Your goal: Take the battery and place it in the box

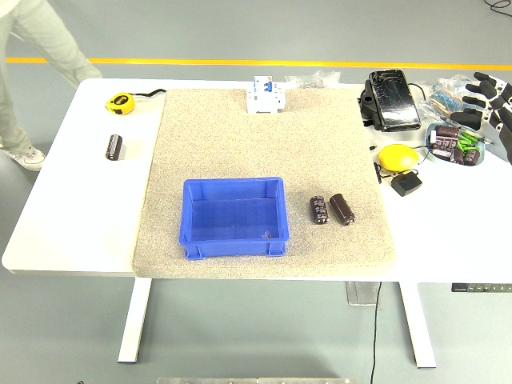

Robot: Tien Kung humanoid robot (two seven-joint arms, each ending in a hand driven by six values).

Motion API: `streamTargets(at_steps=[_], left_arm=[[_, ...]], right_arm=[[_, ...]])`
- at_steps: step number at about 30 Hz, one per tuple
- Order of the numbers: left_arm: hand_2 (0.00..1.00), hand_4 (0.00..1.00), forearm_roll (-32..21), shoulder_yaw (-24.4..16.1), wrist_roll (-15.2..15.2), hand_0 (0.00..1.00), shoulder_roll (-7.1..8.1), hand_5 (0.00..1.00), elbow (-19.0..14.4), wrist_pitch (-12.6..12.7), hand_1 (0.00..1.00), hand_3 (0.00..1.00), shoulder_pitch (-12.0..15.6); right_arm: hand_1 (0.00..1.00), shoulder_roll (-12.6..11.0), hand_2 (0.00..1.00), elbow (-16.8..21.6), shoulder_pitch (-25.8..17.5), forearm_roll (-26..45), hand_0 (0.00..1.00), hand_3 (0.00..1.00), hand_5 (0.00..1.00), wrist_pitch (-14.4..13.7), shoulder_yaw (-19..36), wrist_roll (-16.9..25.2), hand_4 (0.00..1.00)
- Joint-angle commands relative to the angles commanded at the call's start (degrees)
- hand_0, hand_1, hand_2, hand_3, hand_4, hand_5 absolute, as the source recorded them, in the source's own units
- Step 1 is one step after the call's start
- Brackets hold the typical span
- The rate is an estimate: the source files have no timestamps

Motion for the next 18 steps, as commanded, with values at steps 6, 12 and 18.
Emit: streamTargets(at_steps=[6,12,18], left_arm=[[0.854,0.76,-0.4,0.2,-0.2,0.772,0.02,0.53,0.0,0.0,0.804,0.766,0.0],[0.853,0.759,-1.1,0.6,-0.5,0.772,0.04,0.529,0.1,0.1,0.804,0.766,0.0],[0.852,0.757,-1.5,0.8,-0.7,0.772,0.08,0.527,0.2,0.2,0.803,0.765,0.0]], right_arm=[[0.785,-0.4,0.821,0.0,-0.2,0.1,0.773,0.865,0.764,-0.7,0.1,-0.2,0.998],[0.785,-0.5,0.82,0.0,-0.3,-0.7,0.772,0.865,0.761,-0.6,-0.4,-0.3,0.998],[0.785,-0.8,0.821,0.0,-0.2,-1.1,0.773,0.864,0.761,-0.6,-0.9,-0.4,0.998]])
